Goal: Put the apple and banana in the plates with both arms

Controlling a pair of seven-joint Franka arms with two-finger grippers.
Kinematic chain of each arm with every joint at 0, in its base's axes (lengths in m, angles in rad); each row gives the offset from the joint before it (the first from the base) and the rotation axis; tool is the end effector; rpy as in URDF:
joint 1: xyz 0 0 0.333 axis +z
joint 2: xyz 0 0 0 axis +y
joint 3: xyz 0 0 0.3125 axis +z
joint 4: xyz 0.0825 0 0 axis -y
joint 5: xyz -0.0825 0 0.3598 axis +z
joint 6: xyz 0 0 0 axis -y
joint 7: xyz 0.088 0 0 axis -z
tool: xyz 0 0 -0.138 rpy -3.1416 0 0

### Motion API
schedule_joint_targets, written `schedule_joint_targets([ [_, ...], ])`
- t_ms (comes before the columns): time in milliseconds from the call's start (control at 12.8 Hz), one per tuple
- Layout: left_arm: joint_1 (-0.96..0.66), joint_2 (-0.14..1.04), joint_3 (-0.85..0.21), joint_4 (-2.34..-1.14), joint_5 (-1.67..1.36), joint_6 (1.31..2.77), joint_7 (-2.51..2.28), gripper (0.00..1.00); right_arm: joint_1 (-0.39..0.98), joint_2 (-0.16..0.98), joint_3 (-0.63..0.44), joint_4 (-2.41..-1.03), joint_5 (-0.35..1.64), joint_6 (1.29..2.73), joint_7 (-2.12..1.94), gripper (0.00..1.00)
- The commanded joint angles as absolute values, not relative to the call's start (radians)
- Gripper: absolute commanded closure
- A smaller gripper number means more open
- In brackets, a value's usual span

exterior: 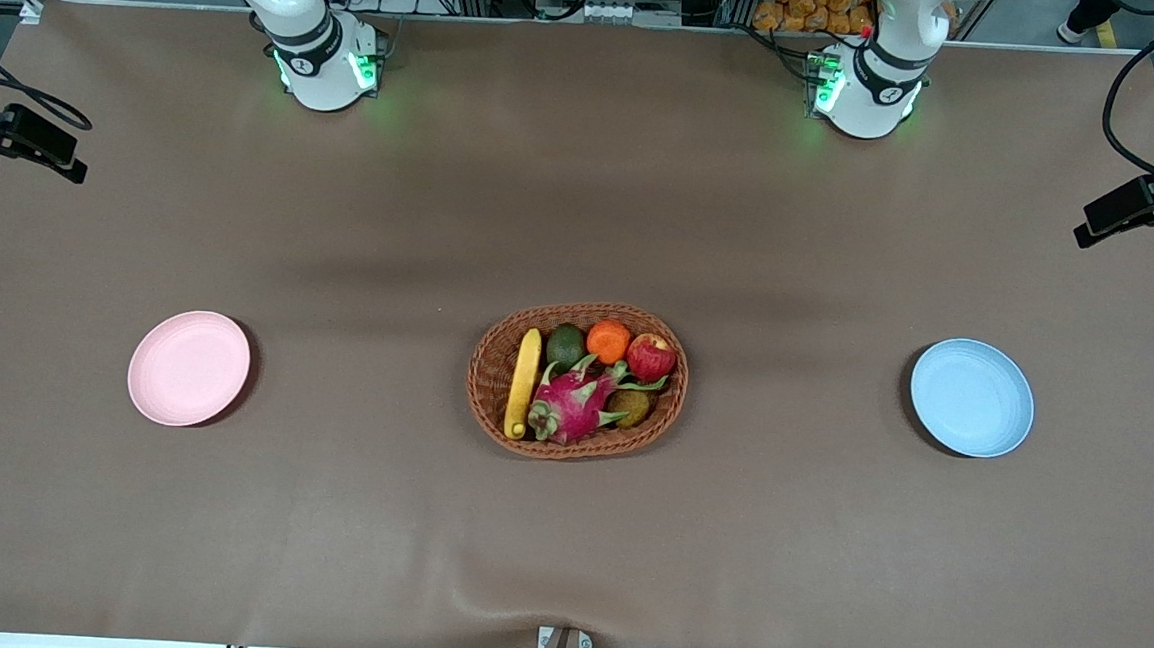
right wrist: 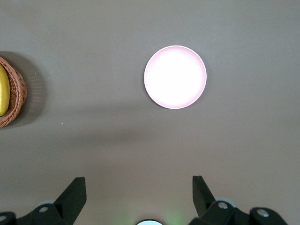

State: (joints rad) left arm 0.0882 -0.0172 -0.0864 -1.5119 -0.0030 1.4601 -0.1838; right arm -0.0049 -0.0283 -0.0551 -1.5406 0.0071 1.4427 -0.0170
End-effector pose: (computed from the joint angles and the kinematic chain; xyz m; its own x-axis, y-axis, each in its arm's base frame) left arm 0.5128 0.0001 0.6155 0.9823 0.1843 -0.0343 0.1842 -0.9829 -0.0048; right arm 0.5053 -0.0297 0.6073 0.9967 -0.0418 -0.0694 -0.0426 -0.9990 -0.0098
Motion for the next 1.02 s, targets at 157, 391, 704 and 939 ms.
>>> schedule_joint_targets([
  [157,0.086,-0.021,-0.086,-1.5,-0.008,1.44,-0.176,0.0,0.005,-0.048,-0.064,-1.557,-0.002,1.439,-0.028,0.0],
  [391,0.083,0.026,-0.086,-1.454,-0.014,1.44,-0.179,0.0,0.005,-0.045,-0.064,-1.559,0.0,1.439,-0.028,0.0],
  [704,0.08,0.05,-0.087,-1.468,-0.023,1.44,-0.192,0.0,0.005,-0.04,-0.064,-1.563,0.003,1.439,-0.026,0.0],
  [939,0.069,0.083,-0.113,-1.467,-0.031,1.459,-0.26,0.0,0.005,-0.04,-0.064,-1.572,0.008,1.44,-0.021,0.0],
])
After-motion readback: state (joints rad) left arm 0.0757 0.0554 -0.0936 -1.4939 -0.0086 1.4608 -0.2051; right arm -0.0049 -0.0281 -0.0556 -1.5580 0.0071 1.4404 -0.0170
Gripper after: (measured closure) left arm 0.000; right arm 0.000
